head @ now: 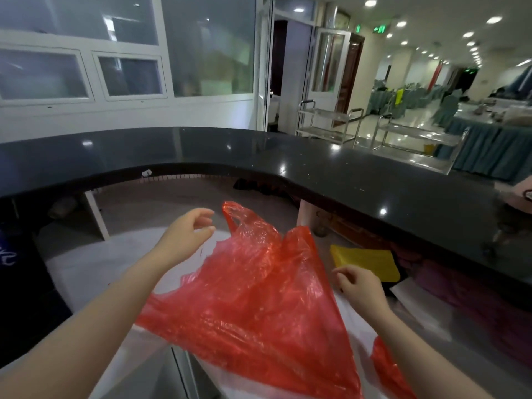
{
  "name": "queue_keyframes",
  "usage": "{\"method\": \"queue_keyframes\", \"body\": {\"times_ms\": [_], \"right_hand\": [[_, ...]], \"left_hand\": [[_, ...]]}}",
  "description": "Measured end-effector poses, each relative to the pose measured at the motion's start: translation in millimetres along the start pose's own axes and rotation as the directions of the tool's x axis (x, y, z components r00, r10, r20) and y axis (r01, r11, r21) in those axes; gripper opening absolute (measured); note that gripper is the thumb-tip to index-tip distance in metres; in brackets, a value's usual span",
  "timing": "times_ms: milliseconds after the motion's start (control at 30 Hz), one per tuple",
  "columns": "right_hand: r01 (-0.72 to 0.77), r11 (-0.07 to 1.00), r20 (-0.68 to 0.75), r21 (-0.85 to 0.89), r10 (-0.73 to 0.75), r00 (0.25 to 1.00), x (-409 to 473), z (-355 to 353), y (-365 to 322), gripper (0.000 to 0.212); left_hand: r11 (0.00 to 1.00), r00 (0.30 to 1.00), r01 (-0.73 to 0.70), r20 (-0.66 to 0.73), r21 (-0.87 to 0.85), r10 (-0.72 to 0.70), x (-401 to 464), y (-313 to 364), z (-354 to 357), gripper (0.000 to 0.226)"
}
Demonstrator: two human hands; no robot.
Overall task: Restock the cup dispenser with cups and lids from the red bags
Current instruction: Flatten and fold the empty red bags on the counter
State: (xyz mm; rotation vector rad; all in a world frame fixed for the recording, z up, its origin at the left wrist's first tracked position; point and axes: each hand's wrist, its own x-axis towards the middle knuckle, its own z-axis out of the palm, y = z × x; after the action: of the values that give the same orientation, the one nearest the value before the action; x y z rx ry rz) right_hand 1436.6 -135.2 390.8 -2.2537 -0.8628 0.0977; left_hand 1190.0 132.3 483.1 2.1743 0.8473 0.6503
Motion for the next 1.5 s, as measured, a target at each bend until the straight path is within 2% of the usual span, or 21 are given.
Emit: {"method": "queue_keyframes", "body": {"times_ms": [167,333,467,633,733,800,900,933,1000,1033,1133,1267,1400,1500], "right_hand": [[-0.092,0.995,-0.082,0.037,0.095,0.992,33,-3,-12,0.016],[-0.143,0.989,-0.033,-0.043,0.142,0.989,64,6,-21,0.015],[-0.203,0.978,0.006,-0.047,0.204,0.979,83,22,-24,0.014],[-0.307,0.946,-0.046,0.105,0.313,0.949,110,38,-31,0.024],[-0.348,0.932,0.008,0.101,0.349,0.937,121,48,-30,0.034],[-0.399,0.905,0.065,0.145,0.394,0.917,124,56,-23,0.027],[-0.474,0.826,0.063,0.306,0.479,0.875,124,58,-13,0.041],[-0.489,0.795,0.056,0.359,0.505,0.861,124,56,-8,0.039],[-0.532,0.739,0.054,0.413,0.563,0.825,122,48,10,0.022],[-0.565,0.714,0.055,0.413,0.6,0.798,119,43,20,0.016],[-0.634,0.667,0.025,0.391,0.681,0.732,108,27,53,0.02],[-0.63,0.632,-0.039,0.45,0.719,0.694,97,12,79,0.018],[-0.671,0.63,-0.035,0.391,0.739,0.673,88,-1,101,0.029],[-0.684,0.578,-0.028,0.446,0.772,0.635,79,-11,115,0.024]], "left_hand": [[0.998,0.998,-0.067,0.011,0.017,0.067,54,9,1,0.036],[0.996,0.99,-0.02,0.138,0.088,0.008,97,-7,12,0.054],[0.997,0.986,0.001,0.168,0.083,-0.015,123,-24,25,0.052],[1.0,0.985,0.009,0.174,0.03,-0.014,147,-40,38,0.064],[0.997,0.971,-0.006,0.24,0.074,-0.012,160,-46,46,0.052],[0.996,0.958,-0.006,0.287,0.086,-0.019,164,-48,58,0.034],[0.999,0.969,0.048,0.241,0.014,-0.05,172,-55,70,0.026],[0.997,0.973,0.077,0.221,-0.025,-0.07,176,-60,70,0.026],[0.99,0.977,0.125,0.181,-0.067,-0.111,184,-72,66,0.025],[0.987,0.979,0.145,0.158,-0.074,-0.132,189,-79,63,0.024],[0.975,0.974,0.208,0.107,-0.082,-0.199,204,-104,54,0.022],[0.953,0.954,0.289,0.114,-0.089,-0.278,217,-127,50,0.027],[0.909,0.93,0.367,0.09,-0.196,-0.356,224,-137,48,0.029],[0.895,0.924,0.381,0.112,-0.232,-0.364,228,-138,50,0.033]]}}
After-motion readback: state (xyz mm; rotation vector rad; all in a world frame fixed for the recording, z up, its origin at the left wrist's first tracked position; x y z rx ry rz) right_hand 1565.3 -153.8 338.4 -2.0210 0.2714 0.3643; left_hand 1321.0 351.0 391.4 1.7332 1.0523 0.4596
